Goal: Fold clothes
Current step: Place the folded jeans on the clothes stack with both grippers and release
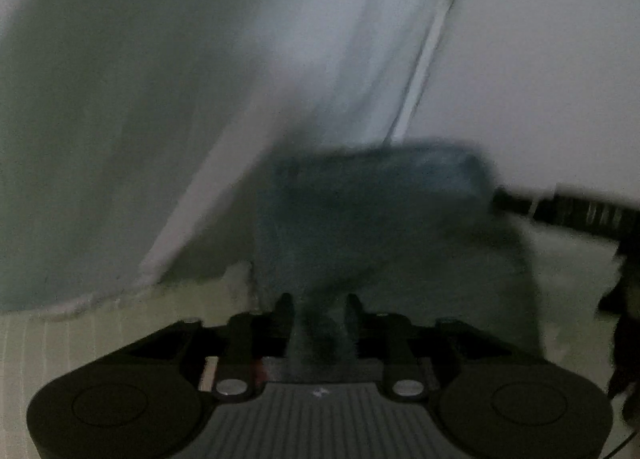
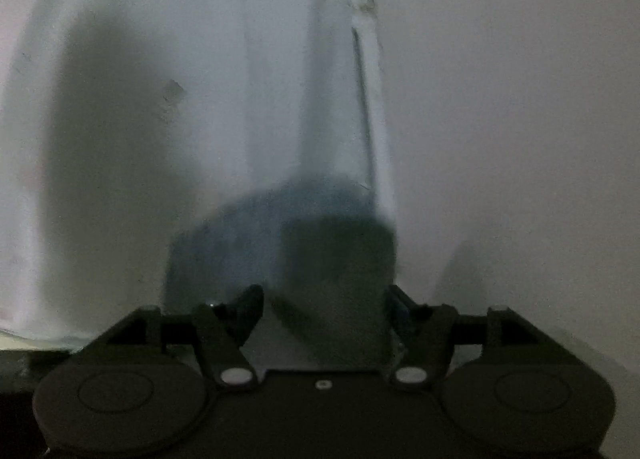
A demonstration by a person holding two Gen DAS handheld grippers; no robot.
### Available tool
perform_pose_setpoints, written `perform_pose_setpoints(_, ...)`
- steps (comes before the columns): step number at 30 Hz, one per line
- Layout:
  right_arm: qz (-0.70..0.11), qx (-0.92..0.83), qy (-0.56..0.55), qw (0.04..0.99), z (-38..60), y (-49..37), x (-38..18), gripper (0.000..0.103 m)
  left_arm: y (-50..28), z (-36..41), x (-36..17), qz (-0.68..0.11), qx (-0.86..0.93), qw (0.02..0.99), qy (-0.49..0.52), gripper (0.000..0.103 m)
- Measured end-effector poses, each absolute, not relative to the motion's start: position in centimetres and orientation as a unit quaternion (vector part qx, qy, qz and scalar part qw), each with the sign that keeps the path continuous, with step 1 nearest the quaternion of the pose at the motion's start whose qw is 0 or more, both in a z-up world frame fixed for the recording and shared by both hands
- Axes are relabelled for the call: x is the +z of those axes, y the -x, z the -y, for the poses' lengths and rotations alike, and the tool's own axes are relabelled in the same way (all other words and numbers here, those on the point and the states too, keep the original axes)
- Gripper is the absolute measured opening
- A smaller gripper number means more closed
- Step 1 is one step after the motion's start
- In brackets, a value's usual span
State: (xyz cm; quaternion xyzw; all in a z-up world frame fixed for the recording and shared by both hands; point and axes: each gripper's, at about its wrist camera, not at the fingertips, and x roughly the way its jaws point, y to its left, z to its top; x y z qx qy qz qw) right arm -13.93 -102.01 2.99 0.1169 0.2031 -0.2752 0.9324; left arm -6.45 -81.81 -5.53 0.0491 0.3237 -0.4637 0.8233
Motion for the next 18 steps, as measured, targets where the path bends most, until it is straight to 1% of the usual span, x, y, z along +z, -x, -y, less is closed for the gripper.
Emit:
perform_pose_setpoints(1,-0.194,-0.289,-0.100,0.932,102.0,13.7,2.6,0.081,6.2,82.2,-6.4,-0.329,-0.461,0.823,-0.055,0.044)
perform_pose_setpoints(2,-0.180,-0.301,-0.086,0.932,101.8,13.4,2.4,0.085,6.0,82.3,-7.0,-0.329,-0.461,0.822,-0.058,0.051)
perform_pose_setpoints(3,-0.167,-0.305,-0.080,0.934,101.5,13.1,2.0,0.087,6.0,82.3,-7.4,-0.327,-0.459,0.823,-0.063,0.067)
perform_pose_setpoints(4,-0.155,-0.302,-0.078,0.937,101.3,12.7,1.5,0.092,5.8,82.6,-7.6,-0.322,-0.457,0.827,-0.064,0.076)
perform_pose_setpoints(5,-0.153,-0.293,-0.081,0.940,101.3,12.3,0.8,0.096,5.7,82.7,-8.1,-0.319,-0.458,0.827,-0.064,0.079)
perform_pose_setpoints(6,-0.170,-0.281,-0.092,0.940,101.6,11.7,-0.4,0.096,5.6,82.7,-8.5,-0.316,-0.458,0.828,-0.064,0.082)
perform_pose_setpoints(9,-0.255,-0.272,-0.139,0.917,103.2,9.0,-5.5,0.096,4.7,82.9,-9.7,-0.342,-0.458,0.818,-0.064,0.083)
perform_pose_setpoints(11,-0.271,-0.287,-0.113,0.912,102.6,8.6,-7.0,0.096,4.2,83.0,-10.6,-0.359,-0.457,0.811,-0.064,0.085)
perform_pose_setpoints(14,-0.265,-0.300,-0.092,0.912,101.3,9.1,-6.1,0.098,4.6,81.7,-9.9,-0.345,-0.457,0.817,-0.067,0.092)
perform_pose_setpoints(16,-0.251,-0.313,-0.091,0.911,100.3,10.0,-4.8,0.098,5.3,80.6,-9.0,-0.324,-0.453,0.827,-0.080,0.093)
perform_pose_setpoints(18,-0.226,-0.323,-0.099,0.914,98.7,11.7,-3.1,0.102,6.7,78.9,-7.6,-0.296,-0.457,0.834,-0.082,0.093)
